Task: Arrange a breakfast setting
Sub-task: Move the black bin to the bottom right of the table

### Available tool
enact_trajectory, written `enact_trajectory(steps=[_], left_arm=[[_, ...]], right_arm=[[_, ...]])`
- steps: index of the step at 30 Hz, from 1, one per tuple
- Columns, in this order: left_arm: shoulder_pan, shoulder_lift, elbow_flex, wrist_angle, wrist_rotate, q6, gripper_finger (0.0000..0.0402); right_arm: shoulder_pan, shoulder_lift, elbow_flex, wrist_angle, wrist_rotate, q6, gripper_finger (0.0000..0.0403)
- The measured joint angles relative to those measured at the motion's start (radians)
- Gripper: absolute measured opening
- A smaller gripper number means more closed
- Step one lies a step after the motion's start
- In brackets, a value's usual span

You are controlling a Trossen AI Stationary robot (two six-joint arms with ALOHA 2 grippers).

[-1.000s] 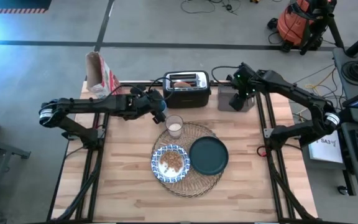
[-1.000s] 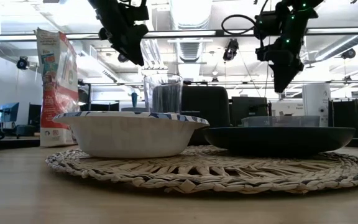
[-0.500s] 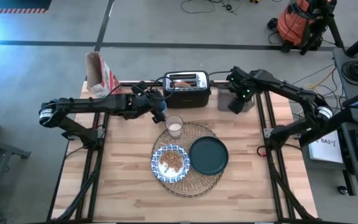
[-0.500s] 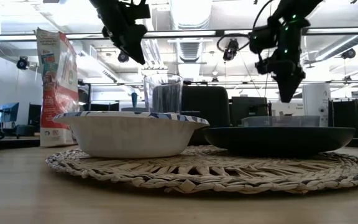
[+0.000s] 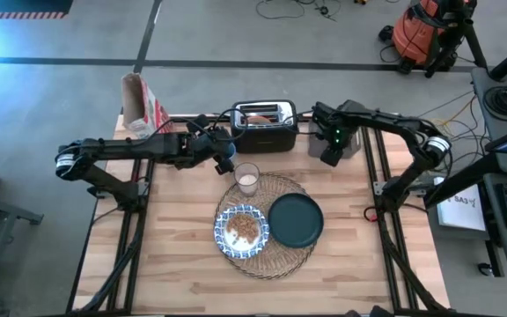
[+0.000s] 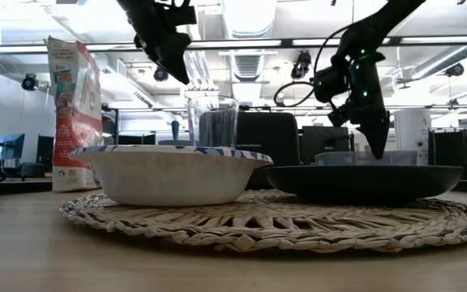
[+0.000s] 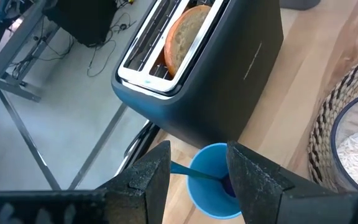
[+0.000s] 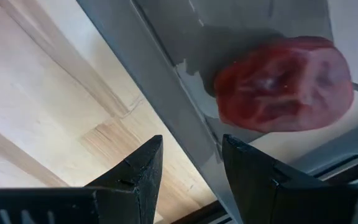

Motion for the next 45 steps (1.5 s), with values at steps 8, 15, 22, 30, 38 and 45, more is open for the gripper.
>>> enact_trajectory(steps=[8,15,22,30,38,45], left_arm=[[0.0,0.0,0.0,0.0,0.0,0.019,0.0141],[0.0,0.0,0.0,0.0,0.0,0.024,0.0141],[0.0,0.0,0.0,0.0,-0.001,0.032,0.0141],[0.0,0.0,0.0,-0.001,-0.001,0.071,0.0141],[0.006,0.0,0.0,-0.008,-0.001,0.152,0.0141],[0.018,0.0,0.0,-0.006,-0.001,0.217,0.0141]], right_arm=[[0.0,0.049,0.0,-0.015,0.003,0.012,0.014],[0.0,0.061,0.001,-0.061,0.002,0.047,0.0066],[0.0,0.045,0.001,-0.116,-0.009,0.134,0.001],[0.002,-0.003,-0.008,-0.164,-0.144,0.269,0.0009],[0.072,-0.092,-0.06,-0.176,-0.212,0.486,0.0008],[0.201,-0.164,-0.101,-0.172,-0.269,0.638,0.0008]])
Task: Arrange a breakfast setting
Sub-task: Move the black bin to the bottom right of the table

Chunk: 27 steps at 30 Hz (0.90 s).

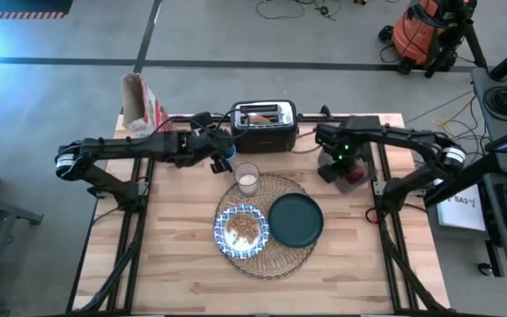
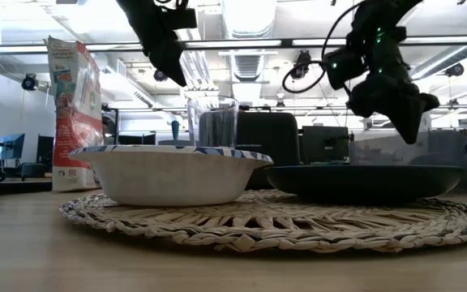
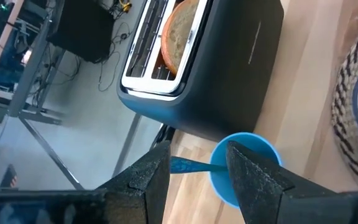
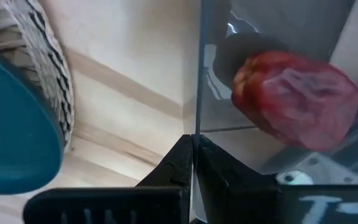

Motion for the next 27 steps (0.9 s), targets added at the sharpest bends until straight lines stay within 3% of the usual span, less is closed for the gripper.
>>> enact_trajectory(steps=[12,16,20,27], left_arm=[[0.038,0.0,0.0,0.0,0.0,0.07,0.0141],[0.047,0.0,0.0,0.0,0.0,0.07,0.0141],[0.049,0.0,0.0,0.0,0.001,0.07,0.0141],[0.049,0.0,0.0,0.0,0.002,0.069,0.0141]], right_arm=[[0.276,-0.024,-0.018,0.016,-0.031,0.337,0.0008],[0.343,-0.024,-0.018,0.06,-0.096,0.414,0.0008],[0.392,-0.023,-0.018,0.104,-0.133,0.423,0.0009],[0.402,-0.03,-0.017,0.103,-0.151,0.269,0.0009]])
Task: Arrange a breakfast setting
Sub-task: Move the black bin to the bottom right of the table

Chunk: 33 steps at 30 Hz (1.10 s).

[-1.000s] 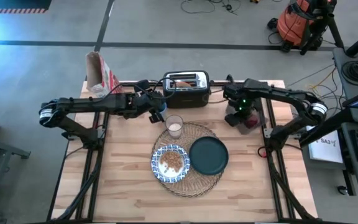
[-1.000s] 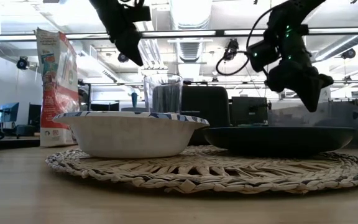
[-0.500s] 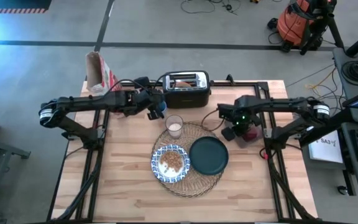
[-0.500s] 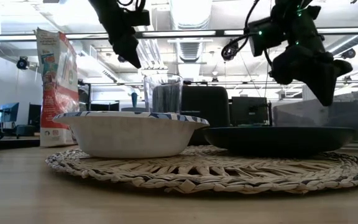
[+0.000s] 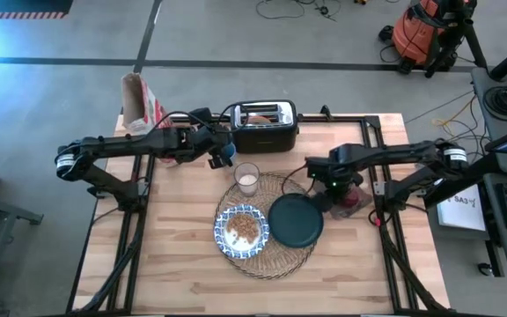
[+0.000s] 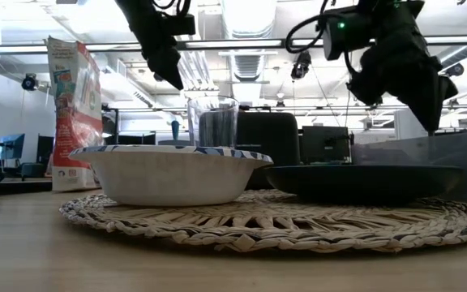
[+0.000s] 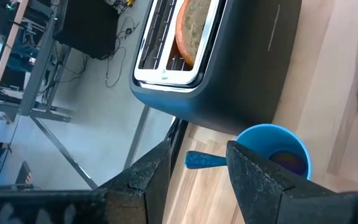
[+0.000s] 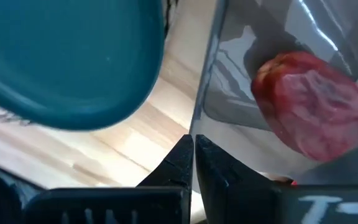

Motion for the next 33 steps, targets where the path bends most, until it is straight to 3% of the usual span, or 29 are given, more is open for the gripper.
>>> enact_trajectory(steps=[8,19,27,33], left_arm=[[0.0,0.0,0.0,0.0,0.001,-0.038,0.0141],[0.0,0.0,0.0,-0.002,0.002,-0.086,0.0141],[0.0,0.0,0.0,-0.004,0.002,-0.119,0.0141],[0.0,0.0,0.0,-0.004,0.002,-0.121,0.0141]], right_arm=[[-0.02,-0.009,0.056,-0.003,-0.008,-0.186,0.003],[-0.044,0.013,0.146,0.01,0.371,-0.681,0.0078],[-0.144,0.013,0.144,0.037,0.446,-0.887,0.0147],[-0.225,0.014,0.114,0.089,0.449,-1.03,0.0163]])
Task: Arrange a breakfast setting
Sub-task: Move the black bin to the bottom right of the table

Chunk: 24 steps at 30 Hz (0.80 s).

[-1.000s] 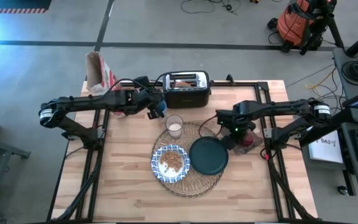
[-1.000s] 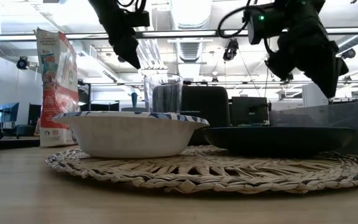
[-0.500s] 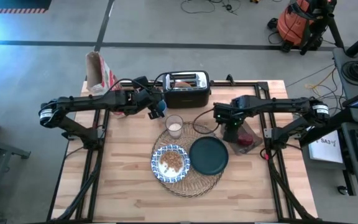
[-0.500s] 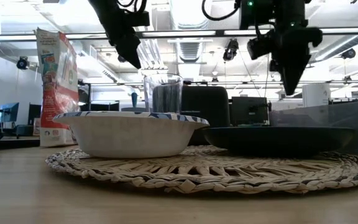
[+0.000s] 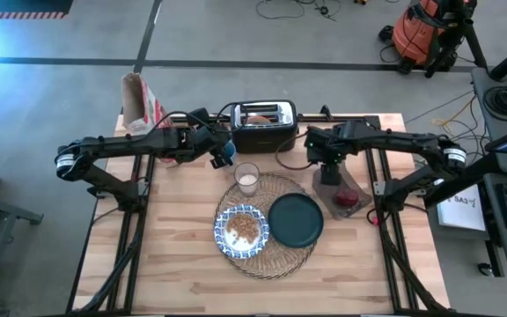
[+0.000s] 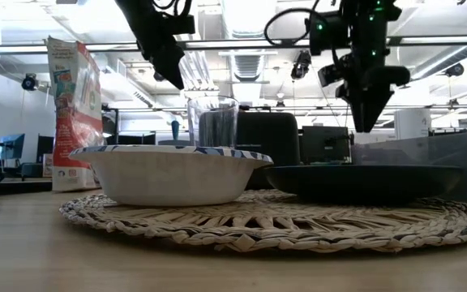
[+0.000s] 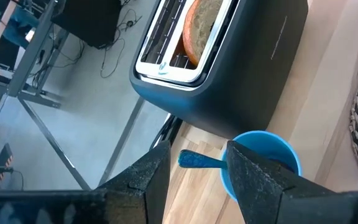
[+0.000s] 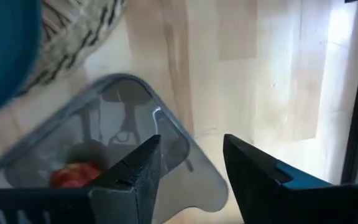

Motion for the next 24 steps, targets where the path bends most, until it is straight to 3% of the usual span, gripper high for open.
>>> enact_trajectory(steps=[11,24], left_arm=[[0.0,0.0,0.0,0.0,0.0,0.0,0.0141],[0.0,0.0,0.0,0.005,0.0,0.0,0.0141]], right_arm=[[-0.045,0.0,-0.04,0.051,-0.061,-0.104,0.0164],[-0.045,0.0,-0.127,0.155,-0.06,-0.19,0.0164]])
